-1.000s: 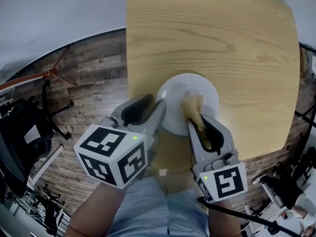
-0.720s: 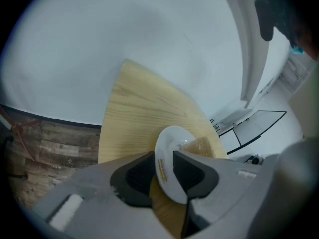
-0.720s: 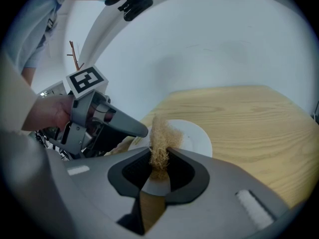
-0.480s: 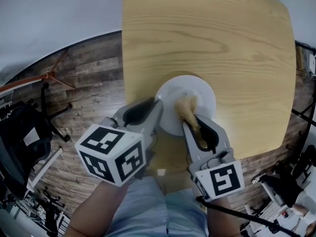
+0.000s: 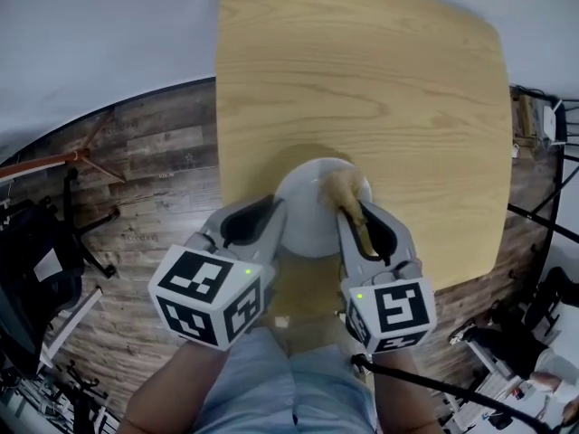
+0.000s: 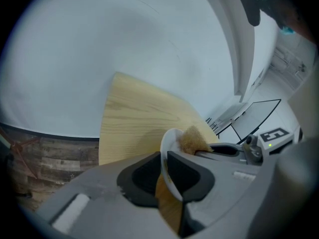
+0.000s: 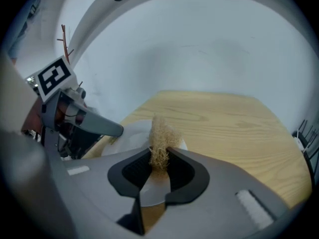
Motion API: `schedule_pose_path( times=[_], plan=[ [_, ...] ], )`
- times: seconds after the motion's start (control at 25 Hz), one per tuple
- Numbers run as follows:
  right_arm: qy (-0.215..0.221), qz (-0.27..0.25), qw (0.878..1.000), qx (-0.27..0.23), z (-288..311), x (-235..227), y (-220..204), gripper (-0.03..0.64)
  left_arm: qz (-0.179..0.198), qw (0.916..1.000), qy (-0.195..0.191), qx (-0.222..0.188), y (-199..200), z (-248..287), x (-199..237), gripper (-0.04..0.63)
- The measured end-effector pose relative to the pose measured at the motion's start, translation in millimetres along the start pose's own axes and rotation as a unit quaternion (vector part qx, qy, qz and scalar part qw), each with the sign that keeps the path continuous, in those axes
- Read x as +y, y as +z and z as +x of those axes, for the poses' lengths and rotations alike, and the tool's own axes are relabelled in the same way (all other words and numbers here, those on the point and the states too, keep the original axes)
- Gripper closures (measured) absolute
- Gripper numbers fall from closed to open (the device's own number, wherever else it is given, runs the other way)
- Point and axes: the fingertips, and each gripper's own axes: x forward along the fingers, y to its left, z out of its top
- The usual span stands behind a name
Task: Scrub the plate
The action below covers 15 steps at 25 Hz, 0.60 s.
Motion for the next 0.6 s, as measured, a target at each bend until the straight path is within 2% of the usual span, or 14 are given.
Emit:
schedule_pose_path(
  times=[0.32,0.6],
  plan=[
    [-0.001,-0.036,0.999,0.006,10.8,6.2,12.5,0.541,0.039,0.9992,-0.003,-0.007,10.1,-2.8,-11.4,0.529],
    [0.022,-0.067,0.997,0.011,8.1,26.3,15.4,0.543,0.047,0.9989,0.000,-0.012,12.5,-4.4,-15.4,0.532]
  ],
)
